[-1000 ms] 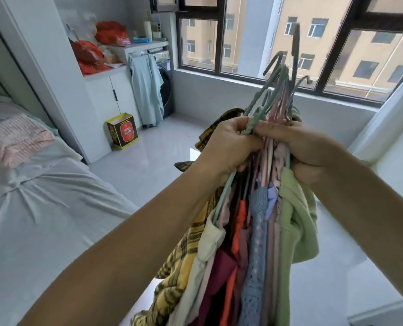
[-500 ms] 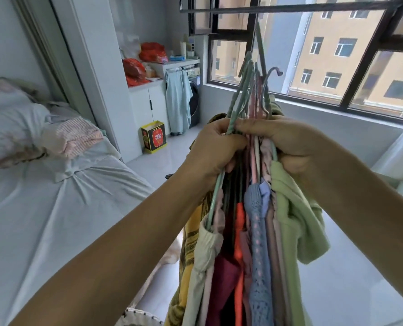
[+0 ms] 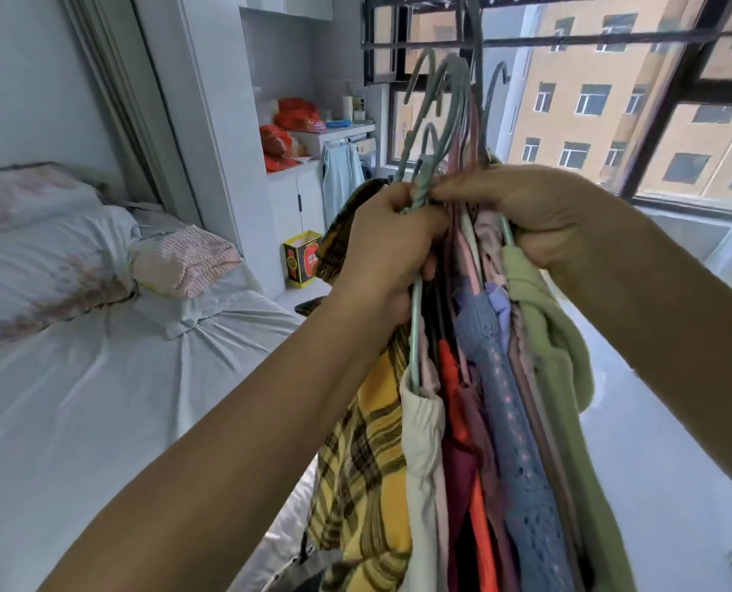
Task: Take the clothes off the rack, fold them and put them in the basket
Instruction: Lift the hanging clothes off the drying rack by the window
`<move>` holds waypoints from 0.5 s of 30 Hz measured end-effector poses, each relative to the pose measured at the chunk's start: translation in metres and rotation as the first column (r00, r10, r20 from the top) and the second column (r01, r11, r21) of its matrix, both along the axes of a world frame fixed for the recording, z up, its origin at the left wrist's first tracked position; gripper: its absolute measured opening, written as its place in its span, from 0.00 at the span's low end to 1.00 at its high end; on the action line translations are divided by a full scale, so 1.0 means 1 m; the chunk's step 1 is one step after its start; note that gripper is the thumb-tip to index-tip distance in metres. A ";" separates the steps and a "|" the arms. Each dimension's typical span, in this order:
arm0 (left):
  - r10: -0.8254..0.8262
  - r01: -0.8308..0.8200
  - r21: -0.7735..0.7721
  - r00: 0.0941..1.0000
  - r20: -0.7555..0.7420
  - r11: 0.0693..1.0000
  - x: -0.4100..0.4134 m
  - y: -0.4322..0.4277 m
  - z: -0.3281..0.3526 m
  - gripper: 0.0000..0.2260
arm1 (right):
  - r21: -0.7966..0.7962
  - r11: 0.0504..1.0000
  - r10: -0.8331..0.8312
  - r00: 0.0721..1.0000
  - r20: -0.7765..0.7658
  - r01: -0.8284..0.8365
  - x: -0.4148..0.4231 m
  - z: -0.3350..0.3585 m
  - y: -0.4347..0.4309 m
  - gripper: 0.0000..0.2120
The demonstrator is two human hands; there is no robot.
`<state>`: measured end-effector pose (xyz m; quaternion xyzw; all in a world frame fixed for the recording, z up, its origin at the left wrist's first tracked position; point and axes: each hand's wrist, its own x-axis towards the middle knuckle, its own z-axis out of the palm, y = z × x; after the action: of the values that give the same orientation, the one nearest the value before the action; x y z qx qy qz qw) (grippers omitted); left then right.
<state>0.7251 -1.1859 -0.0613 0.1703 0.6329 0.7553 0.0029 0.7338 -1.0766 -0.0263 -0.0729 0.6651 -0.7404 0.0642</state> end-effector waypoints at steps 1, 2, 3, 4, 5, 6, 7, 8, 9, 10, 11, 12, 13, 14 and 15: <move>0.019 -0.019 0.007 1.000 0.000 1.000 0.001 -0.013 0.004 0.08 | -0.003 1.000 0.023 1.000 0.004 -0.023 -0.001 0.005 -0.013 0.07; 0.039 -0.039 0.012 0.999 0.002 0.999 0.002 -0.026 0.008 0.08 | -0.013 0.999 0.046 0.999 0.010 -0.046 -0.002 0.008 -0.026 0.07; 0.060 -0.060 0.024 0.998 0.005 0.998 0.002 -0.042 0.011 0.08 | -0.013 0.997 0.075 0.997 0.011 -0.075 -0.004 0.011 -0.041 0.07; 0.077 -0.077 0.041 0.997 0.006 0.996 0.002 -0.058 0.013 0.07 | -0.006 0.995 0.104 0.995 0.011 -0.104 -0.007 0.013 -0.057 0.07; 0.090 -0.090 0.050 0.996 0.007 0.995 0.003 -0.073 0.014 0.07 | -0.006 0.992 0.126 0.992 0.016 -0.126 -0.008 0.014 -0.072 0.07; 0.102 -0.102 0.054 0.995 0.007 0.993 0.004 -0.089 0.014 0.07 | -0.008 0.990 0.142 0.990 0.022 -0.141 -0.009 0.015 -0.088 0.06; 0.116 -0.116 0.056 0.993 0.005 0.992 0.005 -0.106 0.013 0.06 | 0.000 0.987 0.158 0.987 0.024 -0.158 -0.011 0.014 -0.105 0.06; 0.125 -0.125 0.059 0.992 -0.001 0.990 0.006 -0.124 0.010 0.06 | 0.015 0.985 0.171 0.985 0.024 -0.171 -0.013 0.013 -0.122 0.06; 0.132 -0.132 0.070 0.991 -0.005 0.989 0.007 -0.142 0.007 0.05 | 0.029 0.982 0.184 0.983 0.026 -0.185 -0.015 0.011 -0.140 0.06; 0.135 -0.134 0.083 0.991 -0.004 0.987 0.007 -0.161 0.003 0.05 | 0.034 0.980 0.196 0.980 0.034 -0.197 -0.017 0.009 -0.159 0.07; 0.134 -0.134 0.095 0.991 0.001 0.987 0.007 -0.180 -0.001 0.05 | 0.034 0.977 0.208 0.977 0.048 -0.210 -0.019 0.007 -0.179 0.07; 0.127 -0.128 0.101 0.992 0.009 0.987 0.007 -0.201 -0.005 0.06 | 0.033 0.975 0.217 0.975 0.058 -0.219 -0.020 0.004 -0.199 0.07; 0.114 -0.115 0.105 0.993 0.018 0.988 0.007 -0.222 -0.009 0.06 | 0.034 0.975 0.218 0.974 0.059 -0.220 -0.022 0.001 -0.220 0.07; 0.097 -0.100 0.111 0.995 0.027 0.989 0.005 -0.243 -0.013 0.06 | 0.039 0.976 0.214 0.975 0.054 -0.216 -0.025 -0.001 -0.241 0.06; 0.081 -0.085 0.123 0.996 0.037 0.989 0.003 -0.264 -0.017 0.06 | 0.050 0.976 0.208 0.976 0.057 -0.211 -0.028 -0.004 -0.262 0.05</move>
<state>0.7281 -1.4498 -0.0780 0.1317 0.5911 0.7953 -0.0289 0.7056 -1.3390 -0.0306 -0.1219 0.6723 -0.7123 0.1610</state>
